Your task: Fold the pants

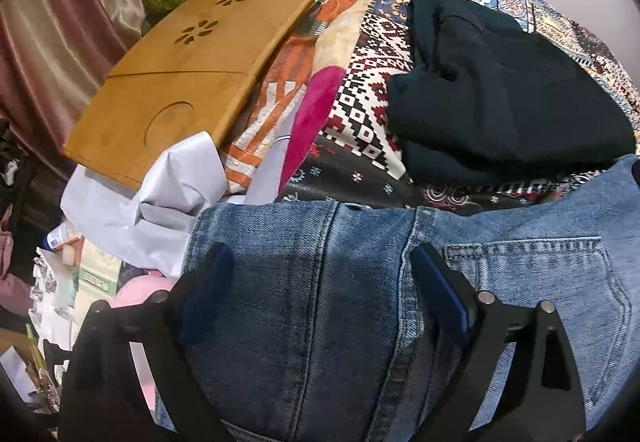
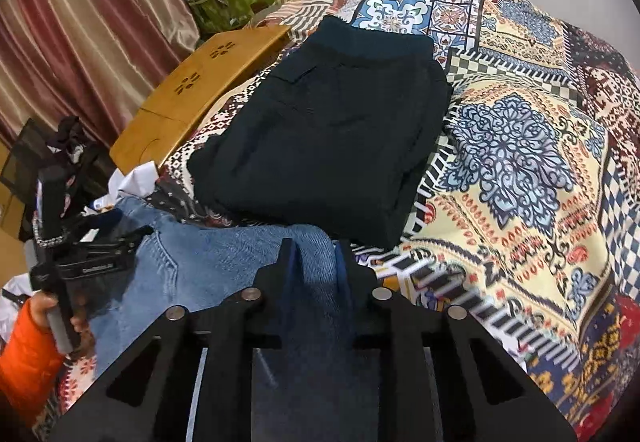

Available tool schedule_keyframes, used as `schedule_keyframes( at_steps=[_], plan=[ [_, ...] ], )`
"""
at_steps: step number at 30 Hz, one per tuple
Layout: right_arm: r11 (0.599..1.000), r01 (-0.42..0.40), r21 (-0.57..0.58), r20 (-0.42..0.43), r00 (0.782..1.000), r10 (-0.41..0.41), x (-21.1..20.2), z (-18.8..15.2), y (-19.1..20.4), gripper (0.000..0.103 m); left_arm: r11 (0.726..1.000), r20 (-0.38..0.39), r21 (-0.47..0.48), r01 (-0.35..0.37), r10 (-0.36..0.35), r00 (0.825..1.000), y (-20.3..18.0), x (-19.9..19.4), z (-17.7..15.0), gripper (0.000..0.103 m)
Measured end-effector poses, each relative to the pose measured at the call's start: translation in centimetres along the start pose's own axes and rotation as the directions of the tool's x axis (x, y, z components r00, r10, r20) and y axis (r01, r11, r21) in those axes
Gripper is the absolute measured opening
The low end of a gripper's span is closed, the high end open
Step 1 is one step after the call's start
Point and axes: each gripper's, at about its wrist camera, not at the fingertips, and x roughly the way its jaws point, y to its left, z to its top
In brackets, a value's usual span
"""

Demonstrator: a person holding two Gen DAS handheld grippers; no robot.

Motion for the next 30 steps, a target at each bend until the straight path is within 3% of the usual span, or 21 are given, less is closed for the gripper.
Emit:
schedule_keyframes(
  at_steps=[3, 5, 6, 8, 10, 12, 14, 17, 20, 21, 23, 30],
  plan=[
    [1.000, 0.028, 0.004, 0.014, 1.000, -0.028, -1.1, -0.3, -0.2, 0.014, 1.000, -0.013, 0.001, -0.012, 0.012, 1.000, -0.1, 0.3, 0.5, 0.094],
    [0.999, 0.048, 0.002, 0.011, 0.999, -0.048, -2.3, -0.6, 0.0, 0.015, 1.000, -0.033, 0.015, 0.009, -0.009, 0.999, -0.3, -0.5, 0.7, 0.080],
    [0.999, 0.051, -0.004, 0.002, 0.999, -0.051, -3.3, -0.9, 0.2, 0.016, 0.999, -0.039, 0.025, 0.020, -0.019, 0.999, -0.6, -0.8, 0.8, 0.078],
    [0.999, 0.040, -0.014, -0.004, 0.999, -0.040, -5.0, -1.4, 0.4, 0.030, 0.998, -0.019, 0.063, 0.018, -0.017, 1.000, -1.6, -2.7, 0.7, 0.076],
    [0.998, 0.046, -0.030, 0.035, 0.998, -0.045, -7.5, -2.4, 0.7, 0.060, 0.994, 0.014, 0.103, 0.046, -0.047, 0.999, -2.6, -4.5, 0.5, 0.076],
    [0.996, 0.081, -0.043, 0.064, 0.995, -0.078, -9.3, -3.4, 1.1, 0.066, 0.986, 0.022, 0.112, 0.125, -0.128, 0.991, -3.7, -6.2, 0.2, 0.079],
    [0.994, 0.104, -0.039, 0.065, 0.993, -0.102, -11.1, -5.1, 1.1, 0.068, 0.980, 0.039, 0.119, 0.162, -0.168, 0.985, -5.0, -7.4, -0.2, 0.085],
    [0.994, 0.110, -0.012, 0.033, 0.993, -0.109, -11.5, -7.5, 0.9, 0.070, 0.974, 0.016, 0.151, 0.170, -0.174, 0.985, -7.3, -7.4, -1.4, 0.085],
    [0.991, 0.130, 0.012, -0.069, 0.989, -0.129, -9.8, -10.9, 0.5, 0.070, 0.969, -0.053, 0.180, 0.167, -0.160, 0.986, -9.3, -5.9, -3.5, 0.086],
    [0.992, 0.128, 0.017, -0.102, 0.987, -0.126, -9.2, -12.0, 0.5, 0.070, 0.972, -0.039, 0.184, 0.150, -0.145, 0.989, -9.6, -5.9, -4.1, 0.086],
    [0.990, 0.142, 0.022, -0.029, 0.990, -0.141, -10.0, -13.9, 0.9, 0.072, 0.975, -0.011, 0.189, 0.116, -0.116, 0.993, -9.8, -6.4, -4.7, 0.086],
    [0.982, 0.131, 0.137, 0.043, 0.990, -0.138, -13.8, -16.6, -0.1, 0.074, 0.968, -0.009, 0.234, 0.087, -0.087, 0.996, -10.9, -9.2, -4.8, 0.086]
  ],
)
